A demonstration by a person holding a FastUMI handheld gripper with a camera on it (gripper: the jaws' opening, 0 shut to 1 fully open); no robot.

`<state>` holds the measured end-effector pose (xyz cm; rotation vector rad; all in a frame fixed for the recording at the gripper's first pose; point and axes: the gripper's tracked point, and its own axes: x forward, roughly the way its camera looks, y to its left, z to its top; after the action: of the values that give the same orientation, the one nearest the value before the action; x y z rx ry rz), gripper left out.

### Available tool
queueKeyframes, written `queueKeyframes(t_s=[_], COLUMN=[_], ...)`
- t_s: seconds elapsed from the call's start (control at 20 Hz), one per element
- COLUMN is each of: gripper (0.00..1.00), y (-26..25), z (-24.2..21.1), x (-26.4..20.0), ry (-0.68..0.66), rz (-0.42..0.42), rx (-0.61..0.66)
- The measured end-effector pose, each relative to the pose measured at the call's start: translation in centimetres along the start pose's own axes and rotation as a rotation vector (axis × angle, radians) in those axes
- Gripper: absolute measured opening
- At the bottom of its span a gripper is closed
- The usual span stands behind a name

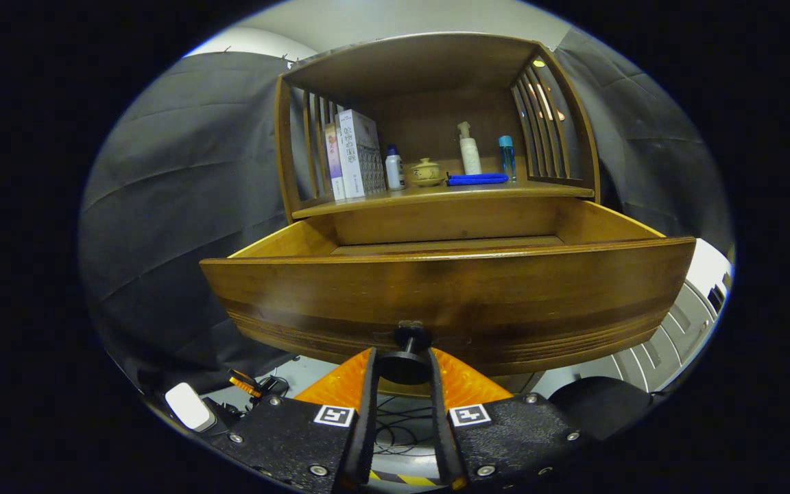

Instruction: Pull open the drawer, take out the items inside it, and place them on the countertop above the cabinet.

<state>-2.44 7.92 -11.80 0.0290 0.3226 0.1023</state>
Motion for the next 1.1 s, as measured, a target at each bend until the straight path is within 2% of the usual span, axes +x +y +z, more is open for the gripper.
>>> queueKeyframes(t_s=[0.2,0.4,0.6,0.7,0.9,1.1], gripper=[0.36,0.48,0.89,0.93,0.93,0.94], y=[0.0,0.2,0.4,0.2,-0.2,-1.0], z=[-0.1,1.4,6.3,8.1,11.8,13.4], x=[-0.2,-0.8,-2.4,-3.1,-3.4,-0.8], ry=[-0.02,-0.077,-0.212,-0.257,-0.32,-0.242], rz=[-0.001,0.01,0.051,0.058,0.074,0.093], rx=[-0.015,-0.027,-0.011,-0.02,0.008,0.031])
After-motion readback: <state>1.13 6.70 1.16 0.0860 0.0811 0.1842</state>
